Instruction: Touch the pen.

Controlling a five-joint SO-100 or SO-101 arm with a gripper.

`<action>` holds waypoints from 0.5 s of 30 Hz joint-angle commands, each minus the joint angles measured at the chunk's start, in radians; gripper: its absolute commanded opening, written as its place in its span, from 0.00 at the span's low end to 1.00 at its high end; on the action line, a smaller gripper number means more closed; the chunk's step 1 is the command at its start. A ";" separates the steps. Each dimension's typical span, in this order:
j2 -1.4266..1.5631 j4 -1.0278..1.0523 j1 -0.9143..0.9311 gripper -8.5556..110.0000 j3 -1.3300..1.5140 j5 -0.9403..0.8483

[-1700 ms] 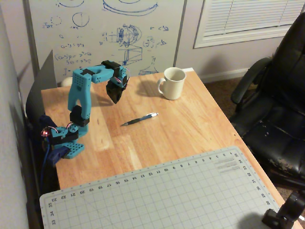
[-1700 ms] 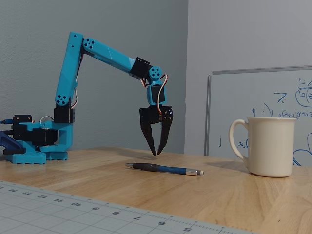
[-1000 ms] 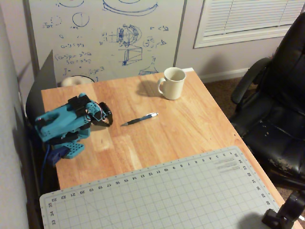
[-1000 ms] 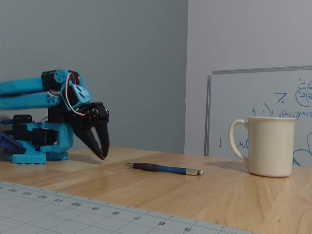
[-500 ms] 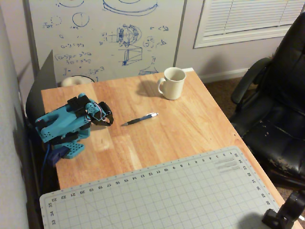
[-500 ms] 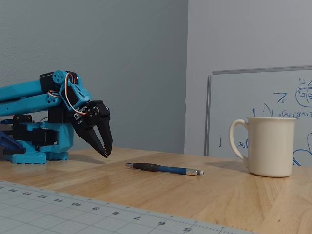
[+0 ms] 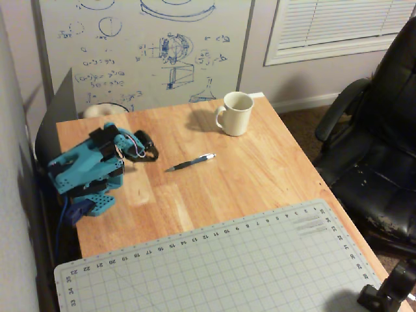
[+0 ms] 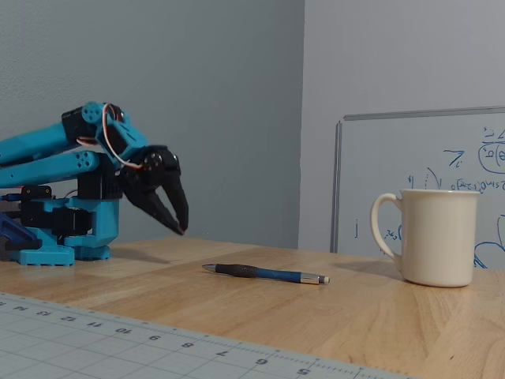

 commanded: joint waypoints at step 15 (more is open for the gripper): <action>-1.313 -0.015 -0.054 0.08 -1.161 0.009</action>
